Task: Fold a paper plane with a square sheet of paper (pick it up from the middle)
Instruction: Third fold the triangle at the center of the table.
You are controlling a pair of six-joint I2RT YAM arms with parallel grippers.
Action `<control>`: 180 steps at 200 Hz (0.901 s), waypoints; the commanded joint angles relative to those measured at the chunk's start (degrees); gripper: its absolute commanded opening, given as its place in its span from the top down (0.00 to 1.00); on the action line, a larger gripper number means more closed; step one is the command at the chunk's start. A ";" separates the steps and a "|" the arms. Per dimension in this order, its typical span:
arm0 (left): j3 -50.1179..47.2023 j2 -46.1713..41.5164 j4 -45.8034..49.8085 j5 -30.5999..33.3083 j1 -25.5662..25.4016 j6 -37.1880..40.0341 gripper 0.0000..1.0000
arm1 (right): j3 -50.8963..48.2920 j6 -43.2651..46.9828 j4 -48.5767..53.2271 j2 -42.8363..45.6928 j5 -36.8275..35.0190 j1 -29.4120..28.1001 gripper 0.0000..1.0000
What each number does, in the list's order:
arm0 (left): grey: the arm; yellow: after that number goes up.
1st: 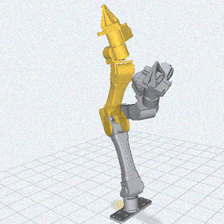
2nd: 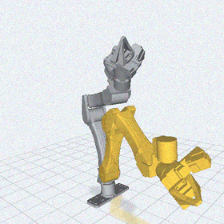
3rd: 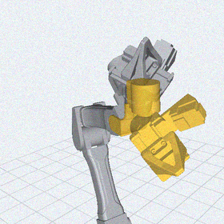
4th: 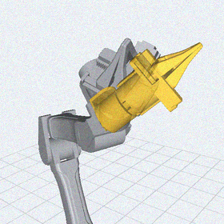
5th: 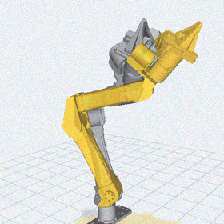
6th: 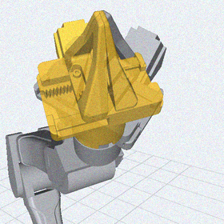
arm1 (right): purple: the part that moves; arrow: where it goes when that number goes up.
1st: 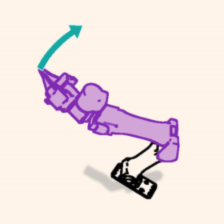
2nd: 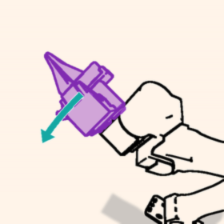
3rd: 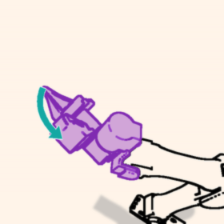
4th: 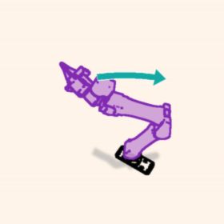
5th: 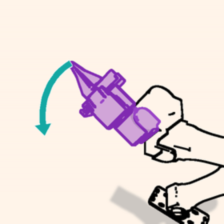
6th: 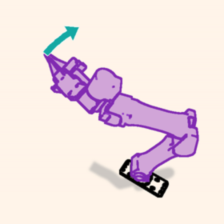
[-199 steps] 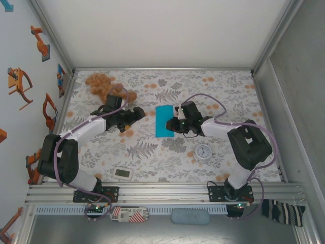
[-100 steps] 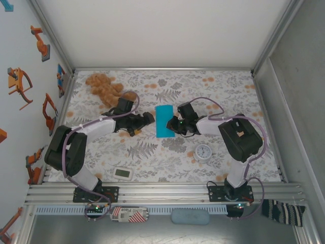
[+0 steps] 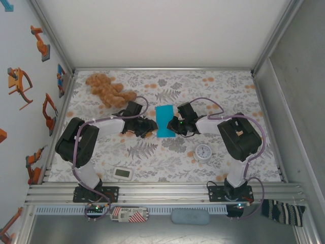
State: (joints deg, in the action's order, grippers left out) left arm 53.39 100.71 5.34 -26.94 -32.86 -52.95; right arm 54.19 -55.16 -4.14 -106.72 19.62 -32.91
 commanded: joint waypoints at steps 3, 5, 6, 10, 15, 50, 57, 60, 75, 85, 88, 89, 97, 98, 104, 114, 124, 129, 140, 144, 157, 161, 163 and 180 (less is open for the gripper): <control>2.08 1.38 0.26 -0.93 -0.54 -0.09 0.62 | -0.58 0.05 4.40 -1.78 -1.95 0.47 0.83; 2.21 1.52 0.30 -0.97 -0.54 -0.08 0.62 | -0.58 0.05 4.41 -1.86 -1.95 0.47 0.83; 2.23 1.56 0.33 -0.99 -0.54 -0.07 0.62 | -0.58 0.00 4.41 -1.89 -1.95 0.52 0.83; 2.37 1.74 0.44 -0.96 -0.54 -0.08 0.63 | -0.58 -0.03 4.39 -1.81 -1.95 0.48 0.83; 2.43 2.02 0.54 -1.00 -0.49 -0.12 0.63 | -0.58 -0.02 4.33 -1.81 -1.95 0.52 0.83; 3.80 3.78 1.12 -1.66 -0.71 0.13 0.66 | -0.71 -0.02 4.15 -2.00 -1.82 0.55 0.83; 4.11 4.14 1.15 -1.87 -0.79 0.21 0.67 | -0.67 0.05 4.14 -2.00 -1.78 0.56 0.83; 4.24 4.25 1.16 -2.00 -0.79 0.22 0.68 | -0.71 0.00 4.14 -2.00 -1.78 0.56 0.83; 4.75 4.95 1.16 -2.25 -0.89 0.39 0.68 | -0.70 0.11 4.14 -2.02 -1.84 0.56 0.83; 5.03 5.35 1.46 -2.25 -0.89 0.75 0.68 | -0.76 0.14 4.23 -1.92 -1.93 0.56 0.83; 5.13 5.37 1.67 -2.10 -0.89 0.93 0.68 | -0.75 0.14 4.27 -1.92 -1.95 0.56 0.83; 5.14 5.42 1.77 -2.08 -0.89 1.01 0.68 | -0.80 0.18 4.25 -1.92 -1.95 0.56 0.83; 5.56 5.75 2.56 -1.77 -0.89 1.51 0.68 | -0.76 0.15 4.23 -1.88 -1.96 0.61 0.83; 5.57 5.78 2.69 -1.74 -0.89 1.56 0.68 | -0.80 0.14 4.23 -1.90 -1.95 0.58 0.83; 5.91 6.01 3.26 -1.50 -0.89 1.86 0.68 | -0.83 0.14 4.31 -1.83 -1.95 0.56 0.83; 6.17 6.16 3.53 -1.45 -0.89 2.16 0.68 | -0.85 0.23 4.25 -1.83 -1.95 0.57 0.83; 6.30 6.42 3.53 -1.54 -0.89 2.23 0.68 | -1.01 0.24 4.23 -1.83 -1.95 0.56 0.83; 6.38 6.67 3.46 -1.59 -0.84 2.24 0.68 | -0.98 0.27 4.23 -1.83 -1.96 0.56 0.83; 6.56 6.99 3.30 -1.99 -0.89 2.28 0.68 | -0.98 0.25 4.14 -1.94 -1.88 0.56 0.83; 6.64 7.14 3.25 -2.18 -0.89 2.19 0.68 | -0.98 0.23 4.15 -1.92 -1.86 0.57 0.83; 6.79 7.57 2.72 -3.06 -0.92 1.99 0.68 | -0.85 0.24 4.14 -2.01 -1.79 0.56 0.83; 6.79 7.72 2.58 -3.23 -0.97 1.91 0.68 | -0.84 0.23 4.14 -2.00 -1.78 0.56 0.83; 6.81 7.83 2.57 -3.28 -0.98 1.89 0.68 | -0.80 0.25 4.14 -2.00 -1.77 0.56 0.83; 7.14 8.31 2.35 -4.03 -0.97 1.70 0.68 | -0.79 0.26 4.14 -2.02 -1.69 0.53 0.83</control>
State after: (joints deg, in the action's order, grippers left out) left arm 59.05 107.59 7.22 -28.80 -33.41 -52.10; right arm 54.19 -55.13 -4.08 -106.72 19.81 -32.80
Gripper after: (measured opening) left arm 0.319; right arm 0.168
